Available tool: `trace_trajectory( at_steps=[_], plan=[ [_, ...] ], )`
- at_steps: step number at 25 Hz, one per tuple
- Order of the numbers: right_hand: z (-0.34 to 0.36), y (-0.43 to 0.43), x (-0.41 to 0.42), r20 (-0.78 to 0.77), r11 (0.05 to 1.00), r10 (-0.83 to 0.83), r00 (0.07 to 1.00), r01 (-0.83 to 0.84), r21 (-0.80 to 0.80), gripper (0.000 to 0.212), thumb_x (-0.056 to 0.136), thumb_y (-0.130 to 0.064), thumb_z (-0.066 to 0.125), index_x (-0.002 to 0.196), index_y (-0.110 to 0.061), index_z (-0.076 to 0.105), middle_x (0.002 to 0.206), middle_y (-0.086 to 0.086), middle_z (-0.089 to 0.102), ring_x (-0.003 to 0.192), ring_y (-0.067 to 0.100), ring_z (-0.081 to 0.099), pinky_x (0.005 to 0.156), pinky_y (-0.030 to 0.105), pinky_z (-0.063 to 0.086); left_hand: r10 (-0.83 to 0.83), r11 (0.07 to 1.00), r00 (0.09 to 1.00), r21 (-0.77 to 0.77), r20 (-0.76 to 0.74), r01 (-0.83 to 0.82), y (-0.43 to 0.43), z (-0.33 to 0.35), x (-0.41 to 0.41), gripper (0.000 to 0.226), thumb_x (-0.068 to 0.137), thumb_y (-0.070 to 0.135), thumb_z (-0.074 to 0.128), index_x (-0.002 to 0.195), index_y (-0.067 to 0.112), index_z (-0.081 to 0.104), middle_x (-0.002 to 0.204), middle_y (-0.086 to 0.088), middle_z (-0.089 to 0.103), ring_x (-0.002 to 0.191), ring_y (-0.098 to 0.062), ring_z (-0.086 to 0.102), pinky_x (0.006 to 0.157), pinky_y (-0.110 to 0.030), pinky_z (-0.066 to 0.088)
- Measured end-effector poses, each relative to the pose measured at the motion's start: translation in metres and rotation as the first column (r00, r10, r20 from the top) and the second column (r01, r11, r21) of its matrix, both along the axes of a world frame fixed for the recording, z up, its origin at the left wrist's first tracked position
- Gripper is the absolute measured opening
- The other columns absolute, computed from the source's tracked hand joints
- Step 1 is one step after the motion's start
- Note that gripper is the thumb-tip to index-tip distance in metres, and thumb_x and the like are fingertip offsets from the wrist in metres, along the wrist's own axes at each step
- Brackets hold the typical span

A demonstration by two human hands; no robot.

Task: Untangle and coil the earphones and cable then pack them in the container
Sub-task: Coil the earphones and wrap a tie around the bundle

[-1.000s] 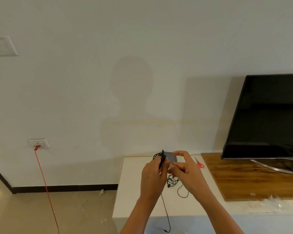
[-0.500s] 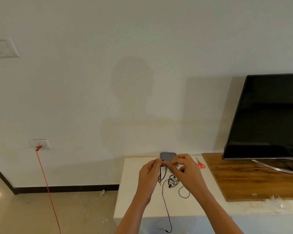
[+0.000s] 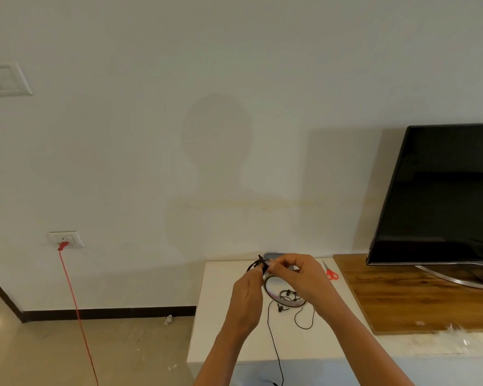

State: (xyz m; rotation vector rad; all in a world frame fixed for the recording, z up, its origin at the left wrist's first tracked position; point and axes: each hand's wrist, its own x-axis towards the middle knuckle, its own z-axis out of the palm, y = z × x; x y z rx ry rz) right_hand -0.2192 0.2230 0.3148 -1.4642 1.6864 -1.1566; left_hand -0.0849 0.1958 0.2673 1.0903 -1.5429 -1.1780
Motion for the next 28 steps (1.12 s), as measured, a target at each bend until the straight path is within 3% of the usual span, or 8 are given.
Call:
trace_trajectory(
  at_steps=[2, 6, 10, 12, 17, 21, 25, 28],
  plan=[
    [0.002, -0.002, 0.001, -0.049, 1.000, 0.005, 0.999, -0.005, 0.016, 0.012, 0.085, -0.027, 0.067, 0.073, -0.030, 0.072, 0.078, -0.011, 0.070, 0.080, 0.008, 0.064, 0.065, 0.011, 0.044, 0.012, 0.995, 0.999, -0.096, 0.031, -0.008, 0.003, -0.004, -0.002, 0.040, 0.098, 0.033, 0.030, 0.083, 0.037, 0.066, 0.073, 0.007, 0.063, 0.072, -0.005, 0.055, 0.069, -0.016, 0.045],
    [0.005, -0.005, 0.003, -0.114, 0.999, 0.010, 0.993, -0.005, 0.043, 0.017, 0.082, -0.028, 0.067, 0.065, -0.031, 0.070, 0.075, -0.008, 0.070, 0.080, 0.018, 0.066, 0.063, 0.014, 0.045, 0.069, 0.965, 0.986, -0.259, 0.153, -0.027, 0.007, -0.005, -0.004, 0.045, 0.093, 0.031, 0.026, 0.084, 0.011, 0.065, 0.060, 0.011, 0.049, 0.063, -0.009, 0.047, 0.072, -0.030, 0.040],
    [0.005, -0.008, 0.003, -0.130, 0.991, 0.032, 0.991, -0.014, 0.136, 0.019, 0.082, -0.029, 0.067, 0.064, -0.031, 0.072, 0.079, 0.002, 0.072, 0.069, 0.018, 0.062, 0.065, 0.022, 0.048, 0.072, 0.942, 0.969, -0.334, 0.237, 0.012, 0.011, 0.000, -0.002, 0.040, 0.096, 0.024, 0.028, 0.083, 0.009, 0.063, 0.061, 0.011, 0.046, 0.061, -0.009, 0.045, 0.072, -0.034, 0.039],
    [0.007, -0.009, 0.003, -0.148, 0.982, 0.038, 0.988, -0.010, 0.189, 0.017, 0.082, -0.030, 0.067, 0.071, -0.020, 0.076, 0.076, 0.008, 0.070, 0.061, 0.013, 0.054, 0.062, 0.025, 0.047, 0.095, 0.932, 0.949, -0.361, 0.301, 0.021, 0.013, 0.001, -0.001, 0.040, 0.095, 0.026, 0.026, 0.084, 0.011, 0.061, 0.068, 0.014, 0.050, 0.069, -0.008, 0.049, 0.080, -0.032, 0.039],
    [0.018, -0.008, 0.002, -0.167, 0.971, 0.068, 0.984, -0.027, 0.239, 0.022, 0.083, -0.028, 0.068, 0.082, -0.008, 0.077, 0.064, 0.001, 0.061, 0.050, 0.008, 0.042, 0.050, 0.017, 0.036, 0.169, 0.890, 0.886, -0.453, 0.432, 0.051, 0.016, 0.002, 0.000, 0.038, 0.093, 0.024, 0.023, 0.088, 0.017, 0.059, 0.086, 0.007, 0.063, 0.084, -0.009, 0.054, 0.087, -0.025, 0.034],
    [0.022, -0.008, 0.002, -0.193, 0.963, 0.066, 0.979, -0.012, 0.270, 0.024, 0.083, -0.028, 0.069, 0.084, -0.005, 0.076, 0.060, 0.001, 0.056, 0.048, 0.008, 0.041, 0.049, 0.017, 0.034, 0.164, 0.891, 0.901, -0.452, 0.401, 0.039, 0.019, 0.001, -0.002, 0.047, 0.091, 0.033, 0.017, 0.091, 0.015, 0.061, 0.089, 0.004, 0.064, 0.084, -0.008, 0.052, 0.085, -0.023, 0.033],
    [0.019, -0.008, 0.003, -0.099, 0.965, 0.072, 0.992, -0.045, 0.259, 0.019, 0.082, -0.027, 0.072, 0.065, -0.017, 0.072, 0.050, -0.007, 0.052, 0.050, 0.007, 0.043, 0.051, 0.018, 0.035, 0.116, 0.917, 0.919, -0.396, 0.376, 0.046, 0.018, 0.000, -0.002, 0.031, 0.095, 0.019, 0.028, 0.092, 0.014, 0.059, 0.086, 0.005, 0.060, 0.081, -0.007, 0.050, 0.084, -0.023, 0.034],
    [0.010, -0.008, 0.003, 0.108, 0.971, 0.015, 0.994, -0.040, 0.237, 0.018, 0.079, -0.026, 0.073, 0.062, -0.023, 0.072, 0.049, -0.013, 0.059, 0.052, 0.004, 0.046, 0.053, 0.018, 0.037, 0.075, 0.916, 0.918, -0.390, 0.389, 0.090, 0.013, 0.002, 0.001, 0.027, 0.098, 0.014, 0.031, 0.095, 0.014, 0.059, 0.086, 0.001, 0.061, 0.081, -0.009, 0.050, 0.085, -0.020, 0.033]
  ],
)
